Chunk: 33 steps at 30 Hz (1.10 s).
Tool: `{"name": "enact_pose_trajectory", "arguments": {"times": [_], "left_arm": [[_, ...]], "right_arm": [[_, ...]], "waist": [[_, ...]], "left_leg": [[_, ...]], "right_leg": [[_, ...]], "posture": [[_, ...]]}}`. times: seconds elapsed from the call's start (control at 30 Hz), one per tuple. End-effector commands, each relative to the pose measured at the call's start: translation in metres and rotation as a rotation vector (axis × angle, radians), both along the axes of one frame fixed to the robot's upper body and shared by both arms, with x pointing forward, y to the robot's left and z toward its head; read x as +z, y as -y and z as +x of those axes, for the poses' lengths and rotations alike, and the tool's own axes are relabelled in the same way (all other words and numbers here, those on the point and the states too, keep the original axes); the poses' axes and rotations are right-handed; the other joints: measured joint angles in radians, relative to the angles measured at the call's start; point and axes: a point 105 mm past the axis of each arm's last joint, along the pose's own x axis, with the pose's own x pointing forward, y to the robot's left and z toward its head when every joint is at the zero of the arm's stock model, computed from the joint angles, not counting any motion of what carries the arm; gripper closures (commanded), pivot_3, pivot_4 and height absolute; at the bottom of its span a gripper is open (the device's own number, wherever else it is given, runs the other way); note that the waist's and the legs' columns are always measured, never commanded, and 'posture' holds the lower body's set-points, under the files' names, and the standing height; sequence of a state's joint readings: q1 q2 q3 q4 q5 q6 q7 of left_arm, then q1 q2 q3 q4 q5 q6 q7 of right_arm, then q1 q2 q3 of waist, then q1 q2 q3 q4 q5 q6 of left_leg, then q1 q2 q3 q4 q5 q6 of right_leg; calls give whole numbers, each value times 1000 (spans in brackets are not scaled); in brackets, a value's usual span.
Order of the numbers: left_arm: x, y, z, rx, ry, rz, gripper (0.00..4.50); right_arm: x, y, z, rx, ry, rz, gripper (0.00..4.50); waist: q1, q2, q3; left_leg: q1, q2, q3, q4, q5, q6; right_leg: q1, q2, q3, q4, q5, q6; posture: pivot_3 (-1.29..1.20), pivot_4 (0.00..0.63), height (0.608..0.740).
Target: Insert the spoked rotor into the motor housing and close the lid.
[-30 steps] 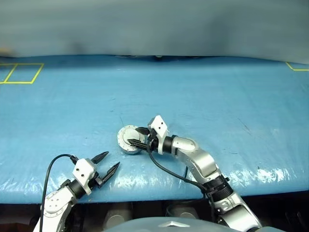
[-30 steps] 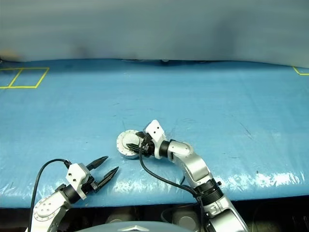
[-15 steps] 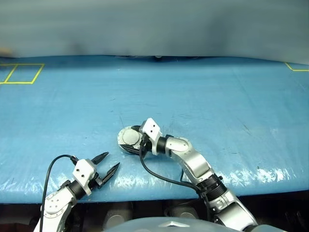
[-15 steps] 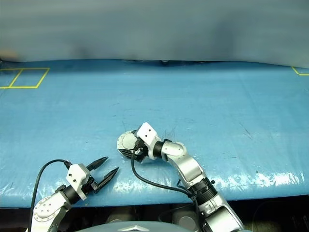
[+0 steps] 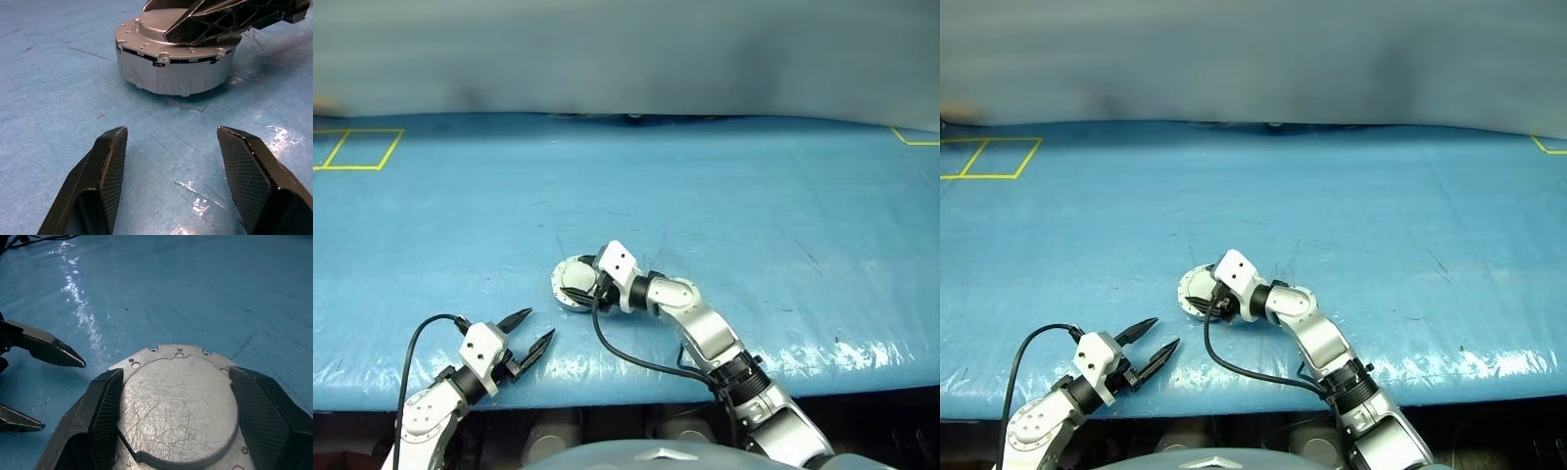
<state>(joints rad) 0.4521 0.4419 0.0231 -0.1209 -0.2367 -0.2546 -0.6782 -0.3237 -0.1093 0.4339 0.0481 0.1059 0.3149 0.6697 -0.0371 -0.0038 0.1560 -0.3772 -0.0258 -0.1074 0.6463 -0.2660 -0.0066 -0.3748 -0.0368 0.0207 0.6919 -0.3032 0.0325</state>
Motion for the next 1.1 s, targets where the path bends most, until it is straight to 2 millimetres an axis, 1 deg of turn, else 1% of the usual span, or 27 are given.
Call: {"name": "enact_pose_trajectory", "arguments": {"times": [0.03, 0.13, 0.33, 0.53, 0.67, 0.77, 1.0, 1.1], "left_arm": [[7, 2, 1, -10, 39, 0, 1391], [7, 2, 1, -10, 40, -2, 1391], [6, 2, 1, -9, 38, -4, 1391], [5, 2, 0, -5, 35, -4, 1391], [4, 2, -1, -4, 34, -6, 1391], [3, 1, -1, -3, 33, -7, 1391], [4, 1, -1, -2, 38, -8, 1391], [5, 2, -1, -4, 40, -9, 1391]], "right_arm": [[0, -2, -6, 27, -21, -2, 1424], [-3, -3, -6, 25, -14, -36, 1424], [-15, -2, -2, -28, -40, -85, 1424], [-20, -5, -2, -42, -65, -100, 1424], [-27, -5, -2, -56, -79, -138, 1424], [-37, -4, -4, -66, -91, -186, 1424], [-51, 1, -6, -86, -139, -262, 1424], [-52, 1, -5, -103, -173, -256, 1424]], "waist": [[0, 0, 0], [0, 0, 0], [0, 0, 0], [-1, 0, 0], [-2, 0, 0], [-3, 0, -1], [-4, 2, -4], [-4, 2, -5]], "left_leg": [[0, 0, 0, 0, 0, 0], [0, 0, 0, 0, 0, 0], [0, 0, 0, 0, 0, 0], [1, 0, 0, 0, 0, -1], [2, 1, 0, 0, 1, -1], [2, 1, 0, 0, 1, -1], [8, 1, 0, 0, 1, -2], [12, 2, 0, -1, 1, -2]], "right_leg": [[0, 0, 0, 0, 0, 0], [0, 0, 0, 0, 0, 0], [0, 0, 0, 0, 0, 0], [-1, 0, 0, 0, 0, 0], [0, 1, 0, 0, 0, -1], [0, 1, 0, 0, 1, -1], [4, 1, 0, 0, 0, -2], [8, 1, 0, 0, 0, -3]], "posture": [[0, 150, 740], [0, 150, 740], [0, 150, 740], [0, 150, 740], [0, 150, 740], [0, 150, 740], [0, 150, 740], [0, 150, 740]]}}
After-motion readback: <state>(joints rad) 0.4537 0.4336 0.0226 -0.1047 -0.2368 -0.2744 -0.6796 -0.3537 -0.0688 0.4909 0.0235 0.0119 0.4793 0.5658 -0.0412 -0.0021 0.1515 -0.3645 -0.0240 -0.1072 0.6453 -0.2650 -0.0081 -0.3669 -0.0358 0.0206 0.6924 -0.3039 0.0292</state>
